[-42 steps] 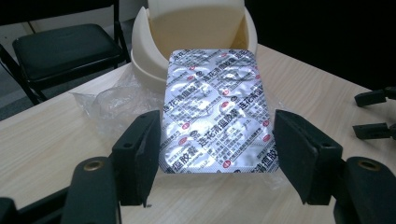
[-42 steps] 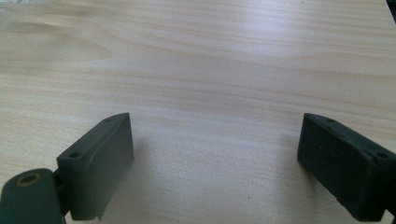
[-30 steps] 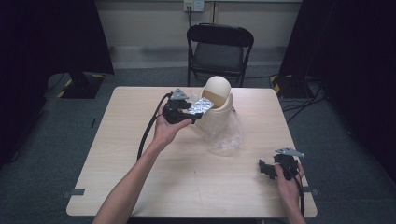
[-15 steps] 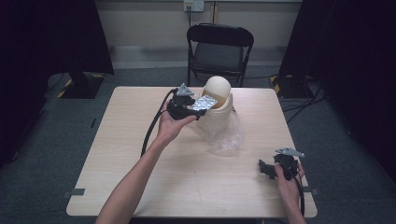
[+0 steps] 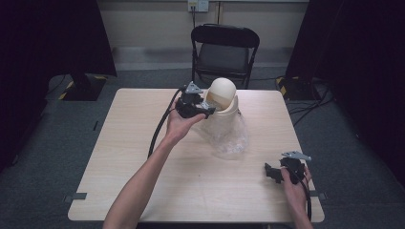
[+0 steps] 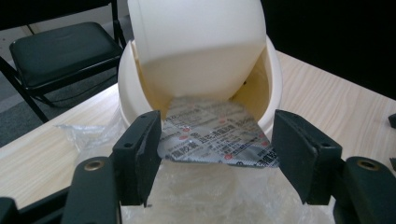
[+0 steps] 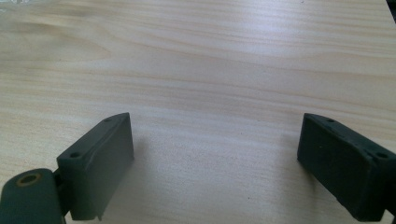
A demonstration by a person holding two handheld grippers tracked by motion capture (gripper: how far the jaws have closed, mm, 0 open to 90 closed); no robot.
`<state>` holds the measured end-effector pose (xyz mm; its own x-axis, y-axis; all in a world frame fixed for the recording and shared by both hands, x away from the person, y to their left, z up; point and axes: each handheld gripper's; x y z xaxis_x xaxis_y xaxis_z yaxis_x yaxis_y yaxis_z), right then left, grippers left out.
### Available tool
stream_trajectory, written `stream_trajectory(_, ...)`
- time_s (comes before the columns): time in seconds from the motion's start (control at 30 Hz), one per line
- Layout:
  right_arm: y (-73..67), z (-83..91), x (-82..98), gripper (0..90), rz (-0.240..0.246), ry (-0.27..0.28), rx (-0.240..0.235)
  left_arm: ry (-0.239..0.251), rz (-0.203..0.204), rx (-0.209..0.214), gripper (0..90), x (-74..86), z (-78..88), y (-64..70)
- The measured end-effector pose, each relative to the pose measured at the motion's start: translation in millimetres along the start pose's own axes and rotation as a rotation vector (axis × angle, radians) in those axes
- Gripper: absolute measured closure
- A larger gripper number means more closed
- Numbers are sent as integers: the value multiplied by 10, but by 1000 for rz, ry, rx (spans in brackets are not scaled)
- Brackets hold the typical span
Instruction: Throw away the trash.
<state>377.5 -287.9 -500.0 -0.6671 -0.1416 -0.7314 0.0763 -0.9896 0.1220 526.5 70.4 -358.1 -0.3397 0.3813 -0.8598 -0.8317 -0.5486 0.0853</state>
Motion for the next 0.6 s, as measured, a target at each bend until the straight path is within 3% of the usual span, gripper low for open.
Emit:
stream_trajectory(0.3, 0, 0, 0, 98, 0, 0, -1, -6, 4, -6, 367, -65, -122, -30)
stream_trajectory(0.47, 0, 0, 0, 98, 0, 0, -1, 12, 38, 3, 374, -56, -205, -89)
stream_trajectory(0.57, 0, 0, 0, 98, 0, 0, -1, 9, 39, 4, 429, -64, -221, -86)
stream_trajectory(0.6, 0, 0, 0, 98, 0, 0, 0, 3, 21, -5, 429, -72, -224, -85)
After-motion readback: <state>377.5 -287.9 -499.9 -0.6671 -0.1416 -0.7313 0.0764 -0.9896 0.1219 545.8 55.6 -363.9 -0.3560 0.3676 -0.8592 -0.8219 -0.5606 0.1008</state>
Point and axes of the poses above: each handheld gripper's, and its own axes: z roughly backward along the jaws, x roughly out of its underside, y roughly to its right, and after that the axes turned 9 degrees about x, right-handed
